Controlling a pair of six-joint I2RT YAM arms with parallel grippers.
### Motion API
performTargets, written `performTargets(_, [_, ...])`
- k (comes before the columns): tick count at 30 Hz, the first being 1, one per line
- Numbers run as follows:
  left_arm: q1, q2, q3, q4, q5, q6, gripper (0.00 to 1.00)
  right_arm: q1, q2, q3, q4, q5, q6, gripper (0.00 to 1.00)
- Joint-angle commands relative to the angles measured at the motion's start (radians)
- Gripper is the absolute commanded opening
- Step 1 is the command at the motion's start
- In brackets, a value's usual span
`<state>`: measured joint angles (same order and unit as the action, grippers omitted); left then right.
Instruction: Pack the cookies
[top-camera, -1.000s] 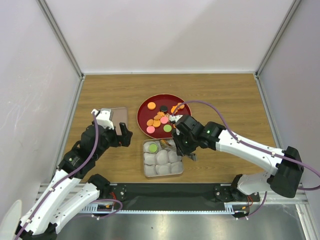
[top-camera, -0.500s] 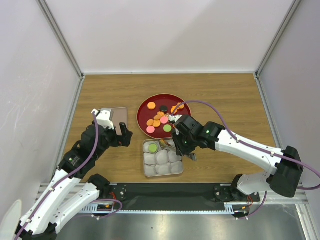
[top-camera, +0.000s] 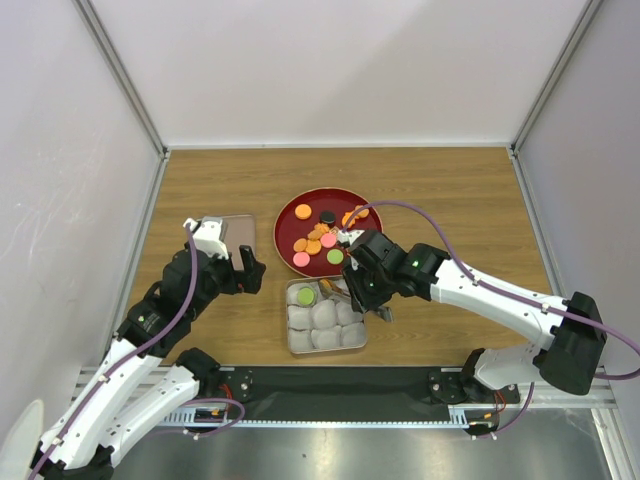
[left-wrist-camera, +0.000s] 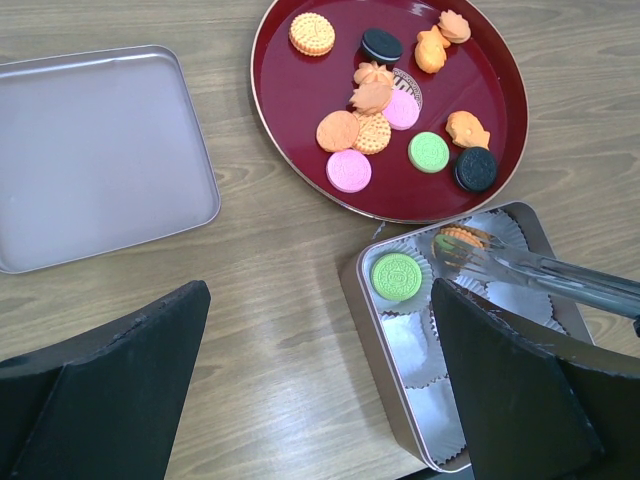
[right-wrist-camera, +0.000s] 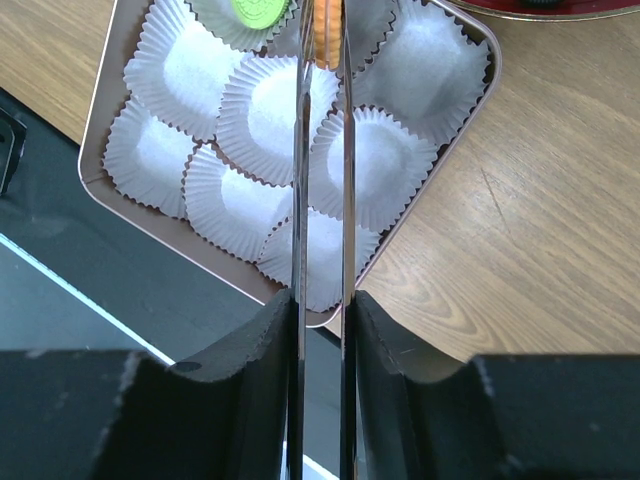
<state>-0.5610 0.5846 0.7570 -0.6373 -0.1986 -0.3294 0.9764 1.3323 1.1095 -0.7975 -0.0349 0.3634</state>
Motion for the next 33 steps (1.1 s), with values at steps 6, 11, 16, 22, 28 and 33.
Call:
performTargets(6, [-0.013,-0.005,0.008,0.031,-0.005,0.021,1.00,0.007,-0.013,0.058,0.006,0.000,-0.006,0.36])
performTargets(11, [-0.016,-0.005,0.008,0.031,-0.010,0.020,1.00,0.008,-0.013,0.064,0.004,0.000,-0.009,0.38])
performTargets(16, [-0.019,-0.005,0.008,0.028,-0.012,0.020,1.00,0.010,-0.013,0.067,-0.005,0.007,-0.009,0.38])
performTargets(22, [-0.020,-0.006,0.008,0.028,-0.012,0.020,1.00,0.010,-0.021,0.105,-0.045,0.033,-0.020,0.41])
performTargets(28, [-0.023,-0.009,0.010,0.030,-0.015,0.020,1.00,0.005,-0.027,0.156,-0.094,0.087,-0.038,0.44])
performTargets(33, [-0.030,-0.011,0.008,0.028,-0.018,0.016,1.00,-0.028,-0.044,0.197,-0.132,0.130,-0.053,0.45])
